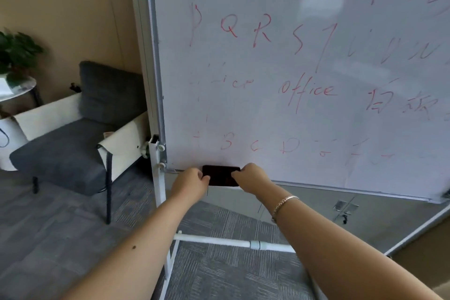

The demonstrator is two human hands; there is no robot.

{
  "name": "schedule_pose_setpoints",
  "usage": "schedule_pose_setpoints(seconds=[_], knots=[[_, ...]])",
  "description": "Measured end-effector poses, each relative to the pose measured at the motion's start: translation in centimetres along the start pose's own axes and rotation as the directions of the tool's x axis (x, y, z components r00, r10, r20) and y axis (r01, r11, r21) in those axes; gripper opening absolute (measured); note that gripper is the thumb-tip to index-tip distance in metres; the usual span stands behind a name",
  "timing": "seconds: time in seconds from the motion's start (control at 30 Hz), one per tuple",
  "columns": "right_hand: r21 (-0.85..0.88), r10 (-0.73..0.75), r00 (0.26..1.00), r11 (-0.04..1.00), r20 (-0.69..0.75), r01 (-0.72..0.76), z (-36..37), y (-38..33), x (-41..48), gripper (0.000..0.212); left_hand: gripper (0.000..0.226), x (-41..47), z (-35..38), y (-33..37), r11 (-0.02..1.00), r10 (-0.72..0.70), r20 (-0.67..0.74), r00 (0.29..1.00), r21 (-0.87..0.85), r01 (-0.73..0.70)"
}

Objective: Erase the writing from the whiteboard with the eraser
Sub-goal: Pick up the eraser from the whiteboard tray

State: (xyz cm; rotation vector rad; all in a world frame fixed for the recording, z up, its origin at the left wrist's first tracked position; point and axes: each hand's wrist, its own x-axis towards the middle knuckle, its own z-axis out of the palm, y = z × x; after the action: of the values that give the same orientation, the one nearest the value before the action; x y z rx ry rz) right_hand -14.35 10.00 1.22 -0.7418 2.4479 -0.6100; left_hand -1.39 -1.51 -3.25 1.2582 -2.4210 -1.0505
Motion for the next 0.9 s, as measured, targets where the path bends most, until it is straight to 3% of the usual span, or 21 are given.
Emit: schedule_pose_setpoints(seconds=[0.13,0.3,0.4,0.53,0.63,0.77,0.83,0.9], knots=[[-0.005,-0.093,0.993,0.996,-0.070,0.093,-1.6,-1.2,-1.3,0.038,0.036,-1.3,-0.8,0.0,0.988,-0.039,-0.044,0.998,-0.149,0.032],[-0.019,-0.230,0.949,0.973,-0.216,0.231,-4.7,-4.4,-4.3,0.039,0.042,-3.4,-3.8,3.4,0.931,-0.042,-0.258,0.965,-0.361,-0.056],[0.002,-0.293,0.896,0.950,-0.334,0.311,-7.0,-6.6,-6.6,0.038,0.041,-4.5,-6.3,6.1,0.868,-0.023,-0.394,0.919,-0.464,-0.177],[-0.004,-0.390,0.773,0.894,-0.501,0.449,-9.4,-8.6,-9.4,0.034,0.031,-5.5,-9.1,9.2,0.745,-0.036,-0.541,0.840,-0.575,-0.338],[-0.097,-0.459,0.671,0.859,-0.582,0.503,-10.3,-8.8,-10.8,0.033,0.031,-5.7,-9.7,10.4,0.648,-0.069,-0.527,0.847,-0.669,-0.364],[-0.220,-0.542,0.576,0.816,-0.612,0.534,-10.3,-8.1,-11.5,0.032,0.031,-6.1,-9.5,11.3,0.430,-0.160,-0.398,0.903,-0.852,-0.300],[-0.252,-0.569,0.541,0.797,-0.619,0.550,-10.0,-7.7,-11.8,0.032,0.030,-6.3,-9.6,11.5,0.360,-0.195,-0.372,0.907,-0.888,-0.287],[-0.207,-0.557,0.560,0.798,-0.614,0.566,-10.0,-7.3,-12.0,0.030,0.030,-6.5,-10.0,11.4,0.328,-0.198,-0.387,0.901,-0.892,-0.311]])
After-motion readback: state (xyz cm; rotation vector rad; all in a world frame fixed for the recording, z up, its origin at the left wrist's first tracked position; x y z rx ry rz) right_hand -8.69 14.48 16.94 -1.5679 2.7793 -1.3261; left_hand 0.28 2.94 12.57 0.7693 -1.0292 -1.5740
